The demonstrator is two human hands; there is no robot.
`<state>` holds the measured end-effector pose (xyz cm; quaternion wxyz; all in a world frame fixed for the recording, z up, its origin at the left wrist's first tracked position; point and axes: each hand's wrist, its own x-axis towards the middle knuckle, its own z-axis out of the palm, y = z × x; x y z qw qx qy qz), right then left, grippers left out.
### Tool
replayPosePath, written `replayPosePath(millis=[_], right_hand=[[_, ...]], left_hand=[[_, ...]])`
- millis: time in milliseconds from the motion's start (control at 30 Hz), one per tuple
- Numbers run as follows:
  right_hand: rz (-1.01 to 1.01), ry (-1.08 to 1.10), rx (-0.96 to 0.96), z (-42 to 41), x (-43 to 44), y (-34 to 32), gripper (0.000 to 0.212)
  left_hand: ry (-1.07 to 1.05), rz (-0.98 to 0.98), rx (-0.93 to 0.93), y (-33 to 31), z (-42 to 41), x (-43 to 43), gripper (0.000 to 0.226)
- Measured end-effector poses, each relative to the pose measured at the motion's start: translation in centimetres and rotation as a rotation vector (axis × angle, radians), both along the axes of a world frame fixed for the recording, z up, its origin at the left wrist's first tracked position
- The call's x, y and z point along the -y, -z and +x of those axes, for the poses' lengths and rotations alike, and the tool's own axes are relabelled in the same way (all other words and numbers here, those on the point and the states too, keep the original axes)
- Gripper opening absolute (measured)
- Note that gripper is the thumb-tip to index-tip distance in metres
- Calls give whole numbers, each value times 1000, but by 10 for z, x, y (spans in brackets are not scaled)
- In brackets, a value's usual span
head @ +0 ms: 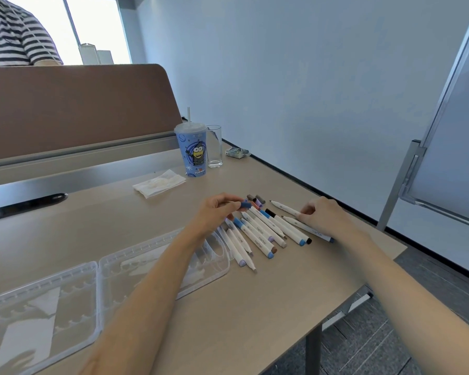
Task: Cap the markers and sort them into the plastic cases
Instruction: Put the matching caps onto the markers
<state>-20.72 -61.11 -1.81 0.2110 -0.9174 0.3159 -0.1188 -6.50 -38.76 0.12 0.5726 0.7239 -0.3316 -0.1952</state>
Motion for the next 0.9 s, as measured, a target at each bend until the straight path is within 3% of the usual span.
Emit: replayPosePath(millis=[67, 200, 267, 900], right_hand=[[-26, 1, 35, 0, -1, 2, 19], [48, -66, 329, -8, -11, -2, 18], [42, -135, 389, -12, -19, -6, 17], [66, -274, 470, -19, -36, -7, 26]], left_hand=[[-3, -7, -4, 0, 0, 0, 18], [-19, -17, -37, 1, 1, 0, 19], [-37, -23, -67, 1, 2, 0, 20], [-11, 12, -54, 0, 0, -1, 16]])
